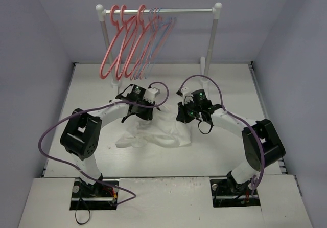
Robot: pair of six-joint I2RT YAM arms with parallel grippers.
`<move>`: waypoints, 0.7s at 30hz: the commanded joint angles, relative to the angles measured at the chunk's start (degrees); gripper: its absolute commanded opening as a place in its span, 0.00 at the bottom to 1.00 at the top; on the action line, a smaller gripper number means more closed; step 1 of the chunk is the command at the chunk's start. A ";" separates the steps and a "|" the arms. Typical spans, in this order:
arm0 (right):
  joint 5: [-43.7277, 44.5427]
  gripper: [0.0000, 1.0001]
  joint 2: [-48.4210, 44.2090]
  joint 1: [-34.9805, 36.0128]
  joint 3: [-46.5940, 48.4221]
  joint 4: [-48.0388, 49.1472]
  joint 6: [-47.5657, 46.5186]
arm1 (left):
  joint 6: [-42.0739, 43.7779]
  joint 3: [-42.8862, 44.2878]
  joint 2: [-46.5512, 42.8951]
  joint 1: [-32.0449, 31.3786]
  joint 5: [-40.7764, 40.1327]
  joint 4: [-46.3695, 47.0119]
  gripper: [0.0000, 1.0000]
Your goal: Place the t-shirt on the hanger
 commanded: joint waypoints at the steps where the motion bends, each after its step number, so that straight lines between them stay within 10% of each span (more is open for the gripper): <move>1: 0.07 0.02 -4.36 0.62 1.26 2.34 0.09 | -0.78 3.26 -7.21 0.06 -1.38 1.25 0.03; 21: 9.92 0.20 -17.02 1.04 36.69 -11.47 -13.52 | -0.43 28.16 -32.85 -0.55 -6.92 -5.92 0.00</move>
